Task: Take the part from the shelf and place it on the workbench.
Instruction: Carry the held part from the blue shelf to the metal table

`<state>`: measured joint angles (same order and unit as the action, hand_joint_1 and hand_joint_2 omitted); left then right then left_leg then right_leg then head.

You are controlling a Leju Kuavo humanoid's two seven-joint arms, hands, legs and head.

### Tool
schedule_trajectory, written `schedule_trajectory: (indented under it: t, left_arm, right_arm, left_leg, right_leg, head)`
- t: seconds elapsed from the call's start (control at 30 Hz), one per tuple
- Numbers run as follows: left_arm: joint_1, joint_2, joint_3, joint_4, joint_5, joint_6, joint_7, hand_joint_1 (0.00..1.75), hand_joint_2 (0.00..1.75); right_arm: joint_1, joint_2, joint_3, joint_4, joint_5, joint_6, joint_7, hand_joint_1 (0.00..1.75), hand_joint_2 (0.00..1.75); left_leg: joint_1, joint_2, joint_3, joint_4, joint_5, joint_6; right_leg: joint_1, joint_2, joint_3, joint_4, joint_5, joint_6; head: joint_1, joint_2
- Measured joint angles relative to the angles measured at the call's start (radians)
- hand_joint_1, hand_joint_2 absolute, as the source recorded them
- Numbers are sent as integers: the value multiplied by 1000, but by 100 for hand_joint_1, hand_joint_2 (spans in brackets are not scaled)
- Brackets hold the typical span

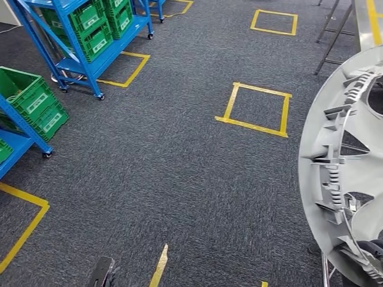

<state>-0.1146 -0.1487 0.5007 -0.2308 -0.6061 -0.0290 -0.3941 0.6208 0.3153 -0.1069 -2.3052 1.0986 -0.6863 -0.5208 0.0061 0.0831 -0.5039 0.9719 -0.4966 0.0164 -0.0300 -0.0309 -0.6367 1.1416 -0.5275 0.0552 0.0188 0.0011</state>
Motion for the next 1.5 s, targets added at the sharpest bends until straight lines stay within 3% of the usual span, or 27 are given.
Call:
schedule_trajectory:
  t: [0.07,0.1,0.17,0.2,0.27,0.33,0.4,0.43,0.47,0.53,0.57,0.63,0.7,0.77,0.83,0.9,0.93,1.0,1.07,1.13,1.2,1.27,1.3,1.37,1.4,1.43,1.5]
  left_arm:
    - [-1,2,2,0,0,3,0,0,175]
    - [-2,3,3,0,-1,4,-1,0,175]
    - [-2,3,6,0,-1,5,-2,0,175]
    - [-2,3,8,0,-1,5,-2,0,175]
    - [-2,1,10,0,-1,6,-3,0,175]
    - [1,1,13,0,-1,8,-4,0,175]
    - [7,1,16,0,-1,9,-4,0,175]
    - [8,1,17,0,-1,10,-4,0,175]
    - [9,1,19,0,-1,11,-5,0,175]
    - [9,5,23,0,-1,15,-7,0,175]
    - [9,9,24,0,-1,18,-9,0,175]
    - [9,15,27,0,-1,23,-13,0,175]
    - [7,17,29,0,-1,27,-15,0,175]
    - [3,14,30,0,-1,28,-17,0,175]
    - [6,10,31,0,-2,27,-18,0,175]
    - [12,8,33,0,-4,28,-18,0,175]
    - [14,7,33,0,-7,32,-18,0,175]
    - [15,6,33,0,-18,47,-20,0,175]
    - [14,12,33,0,-29,62,-24,0,175]
    - [13,16,33,0,-35,68,-28,0,175]
    - [13,12,34,0,-36,69,-30,0,175]
    - [12,10,34,0,-37,71,-30,0,175]
    - [12,8,34,0,-39,71,-30,0,175]
    - [15,8,34,0,-42,72,-30,0,175]
    - [18,8,34,0,-42,73,-30,0,175]
    - [20,8,34,0,-43,73,-30,0,175]
    - [22,9,34,0,-43,75,-30,0,175]
  right_arm:
    - [0,-5,-8,6,-15,0,23,175,175]
    - [1,-8,-14,9,-24,0,33,175,175]
    - [5,-11,-29,18,-37,0,53,175,175]
    - [7,-12,-37,22,-42,0,61,175,175]
    - [8,-14,-54,31,-50,0,79,175,175]
    - [4,-16,-73,42,-60,0,99,175,175]
    - [3,-20,-93,54,-70,2,117,175,175]
    - [3,-22,-103,60,-74,4,124,175,175]
    - [3,-23,-113,66,-77,9,132,175,175]
    - [2,-26,-135,75,-85,22,143,175,175]
    - [0,-27,-146,78,-91,30,145,175,175]
    - [-4,-29,-168,83,-102,43,146,175,175]
    - [-2,-30,-187,86,-108,52,145,175,175]
    - [-4,-30,-209,87,-115,66,143,175,175]
    - [-15,-30,-231,88,-126,87,136,175,175]
    - [-21,-29,-253,91,-135,111,125,175,175]
    - [-22,-28,-267,93,-140,126,116,175,175]
    - [-25,-20,-298,97,-151,162,94,175,175]
    - [-28,-10,-326,103,-160,188,81,175,175]
    - [-31,-2,-347,109,-164,199,76,175,175]
    - [-33,7,-365,112,-166,203,75,175,175]
    - [-35,13,-378,113,-167,206,75,175,175]
    - [-38,16,-385,113,-167,209,77,175,175]
    - [-44,19,-399,113,-171,219,81,175,175]
    - [-47,20,-407,114,-174,225,83,175,175]
    - [-49,21,-415,115,-176,231,84,175,175]
    - [-54,22,-433,118,-181,242,86,175,175]
  left_leg:
    - [-4,16,2,10,-9,-14]
    - [-7,24,4,14,-12,-20]
    - [-6,39,7,16,-15,-30]
    - [-3,34,8,20,-22,-35]
    - [3,-12,-11,71,-64,-42]
    - [3,-62,-68,201,-134,-39]
    - [-1,-74,-122,308,-164,-29]
    - [-5,-76,-128,311,-147,-21]
    - [-11,-82,-115,271,-109,-10]
    - [-26,-128,-65,140,-22,20]
    - [-32,-153,-47,90,6,33]
    - [-37,-180,-36,57,19,49]
    - [-37,-157,-23,21,26,53]
    - [-31,-127,1,-34,35,51]
    - [-26,-98,11,-58,39,43]
    - [-22,-66,12,-56,34,34]
    - [-18,-50,12,-52,29,27]
    - [-6,-23,12,-36,15,7]
    - [-1,-5,10,-11,-4,-15]
    - [-4,6,11,8,-20,-28]
    - [0,13,15,16,-29,-35]
    - [7,-11,5,51,-61,-38]
    - [8,-32,-15,98,-92,-37]
    - [3,-65,-84,246,-163,-23]
    - [-3,-70,-116,308,-180,-14]
    - [-12,-74,-136,337,-177,-4]
    - [-36,-90,-120,270,-110,22]
  right_leg:
    - [0,-40,70,-109,24,-4]
    - [2,-48,81,-127,23,-11]
    - [6,-28,77,-124,21,-30]
    - [7,-17,75,-123,22,-38]
    - [7,5,73,-124,26,-50]
    - [10,29,70,-124,28,-58]
    - [18,58,69,-124,30,-63]
    - [21,74,70,-124,30,-64]
    - [24,90,72,-124,30,-64]
    - [24,117,76,-125,29,-65]
    - [20,129,76,-126,31,-63]
    - [10,154,69,-129,37,-54]
    - [5,165,60,-136,44,-45]
    - [10,117,38,-110,24,-39]
    - [11,57,-14,-13,-28,-29]
    - [3,40,-67,91,-62,-12]
    - [-2,36,-72,102,-56,-3]
    - [-15,16,-25,13,0,19]
    - [-21,-18,32,-88,33,35]
    - [-20,-24,47,-106,26,16]
    - [-18,-1,46,-98,23,-15]
    - [-13,18,44,-96,24,-28]
    - [-9,27,44,-97,26,-33]
    - [1,49,42,-97,28,-39]
    - [6,61,41,-97,28,-43]
    - [10,75,41,-97,29,-46]
    - [15,104,42,-98,30,-51]
  head:
    - [0,0]
    - [0,0]
    - [-2,0]
    - [-3,0]
    - [-4,0]
    - [-6,0]
    - [-6,0]
    - [-6,0]
    - [-6,0]
    - [-4,0]
    - [-3,0]
    - [-5,0]
    - [-11,0]
    - [-6,0]
    - [2,0]
    - [4,0]
    - [4,0]
    - [4,0]
    - [7,0]
    - [4,0]
    - [-4,0]
    - [-10,0]
    - [-14,0]
    - [-18,0]
    - [-18,0]
    - [-18,0]
    - [-18,0]
